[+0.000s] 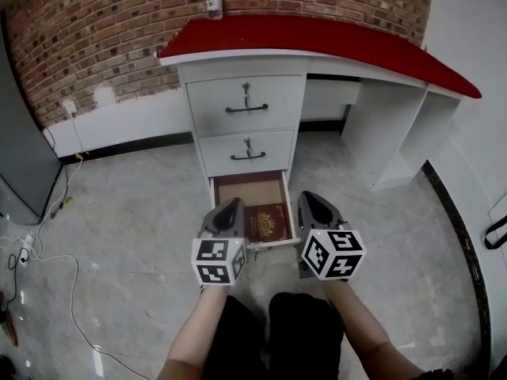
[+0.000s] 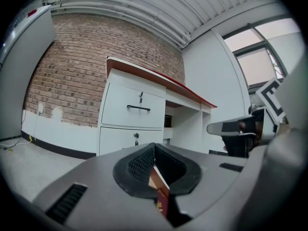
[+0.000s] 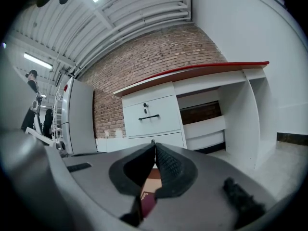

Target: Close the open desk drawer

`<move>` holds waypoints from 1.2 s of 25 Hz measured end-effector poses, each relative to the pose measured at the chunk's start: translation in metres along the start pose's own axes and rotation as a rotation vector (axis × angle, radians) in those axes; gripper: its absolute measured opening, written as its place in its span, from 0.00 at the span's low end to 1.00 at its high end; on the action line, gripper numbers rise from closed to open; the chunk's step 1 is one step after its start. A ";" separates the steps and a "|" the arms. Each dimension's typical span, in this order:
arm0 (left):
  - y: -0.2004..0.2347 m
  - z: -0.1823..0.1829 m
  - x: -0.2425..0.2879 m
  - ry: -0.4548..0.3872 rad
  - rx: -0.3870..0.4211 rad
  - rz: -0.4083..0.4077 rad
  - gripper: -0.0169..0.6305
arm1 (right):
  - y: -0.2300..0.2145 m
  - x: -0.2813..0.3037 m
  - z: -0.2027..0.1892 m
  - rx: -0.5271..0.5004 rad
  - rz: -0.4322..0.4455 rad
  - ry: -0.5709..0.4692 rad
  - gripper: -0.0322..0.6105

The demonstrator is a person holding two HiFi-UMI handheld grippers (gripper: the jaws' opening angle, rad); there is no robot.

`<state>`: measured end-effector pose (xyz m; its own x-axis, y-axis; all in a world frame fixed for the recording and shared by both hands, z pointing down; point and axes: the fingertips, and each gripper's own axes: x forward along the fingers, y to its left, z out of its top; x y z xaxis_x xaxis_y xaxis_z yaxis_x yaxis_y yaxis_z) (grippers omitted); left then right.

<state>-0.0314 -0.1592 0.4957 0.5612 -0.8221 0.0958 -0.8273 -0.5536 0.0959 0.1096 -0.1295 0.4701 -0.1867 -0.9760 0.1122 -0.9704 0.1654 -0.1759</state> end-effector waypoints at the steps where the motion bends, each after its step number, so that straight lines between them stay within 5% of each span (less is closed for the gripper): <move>1: 0.001 -0.003 0.000 0.004 0.000 -0.002 0.04 | -0.001 0.001 -0.004 0.000 -0.002 0.004 0.07; 15: 0.035 -0.095 -0.005 0.103 -0.056 0.036 0.04 | -0.004 0.023 -0.115 0.014 0.003 0.170 0.07; 30: 0.043 -0.191 -0.032 0.105 -0.088 0.030 0.04 | -0.012 0.022 -0.222 -0.011 -0.012 0.285 0.07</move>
<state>-0.0800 -0.1313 0.6857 0.5397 -0.8171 0.2028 -0.8408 -0.5115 0.1771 0.0831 -0.1214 0.6915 -0.2093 -0.8990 0.3846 -0.9741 0.1570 -0.1630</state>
